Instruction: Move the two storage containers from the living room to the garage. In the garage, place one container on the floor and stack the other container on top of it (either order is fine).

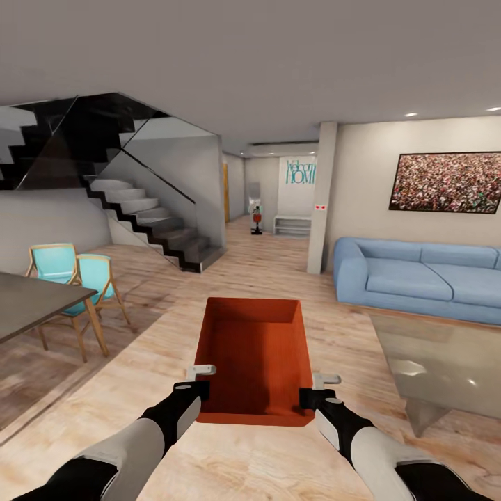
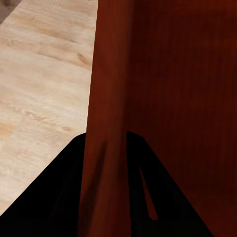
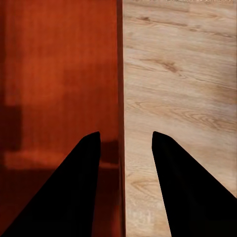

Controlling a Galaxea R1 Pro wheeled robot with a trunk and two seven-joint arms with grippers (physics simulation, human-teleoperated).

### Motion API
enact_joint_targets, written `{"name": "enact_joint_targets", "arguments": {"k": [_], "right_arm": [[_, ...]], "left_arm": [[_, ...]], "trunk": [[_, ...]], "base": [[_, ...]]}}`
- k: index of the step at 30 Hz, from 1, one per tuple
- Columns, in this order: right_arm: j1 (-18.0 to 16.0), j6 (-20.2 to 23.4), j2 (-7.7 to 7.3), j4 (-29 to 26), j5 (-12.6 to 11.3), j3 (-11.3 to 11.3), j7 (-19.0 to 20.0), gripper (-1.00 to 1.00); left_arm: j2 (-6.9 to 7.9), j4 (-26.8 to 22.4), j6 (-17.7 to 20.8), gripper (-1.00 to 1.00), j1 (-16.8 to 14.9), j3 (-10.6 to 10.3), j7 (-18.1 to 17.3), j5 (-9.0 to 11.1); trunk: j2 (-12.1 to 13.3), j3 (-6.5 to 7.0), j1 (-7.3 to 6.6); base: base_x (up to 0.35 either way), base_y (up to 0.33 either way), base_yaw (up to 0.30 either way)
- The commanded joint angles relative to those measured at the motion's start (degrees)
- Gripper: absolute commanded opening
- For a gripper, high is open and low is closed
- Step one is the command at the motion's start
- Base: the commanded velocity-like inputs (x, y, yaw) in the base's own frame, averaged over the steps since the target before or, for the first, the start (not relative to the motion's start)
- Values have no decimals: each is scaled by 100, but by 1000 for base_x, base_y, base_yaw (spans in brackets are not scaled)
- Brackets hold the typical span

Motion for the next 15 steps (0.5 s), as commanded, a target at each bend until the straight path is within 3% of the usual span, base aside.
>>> {"name": "enact_joint_targets", "arguments": {"k": [1,15], "right_arm": [[1,0,17,18,-109,67,33,-100],[3,25,9,18,-108,67,33,-100]], "left_arm": [[0,-32,21,-100,-3,44,111,-130],[0,-31,21,-100,-3,44,111,-130]], "trunk": [[-3,-2,5],[-3,-2,5]], "base": [[278,0,1],[317,0,0]]}}
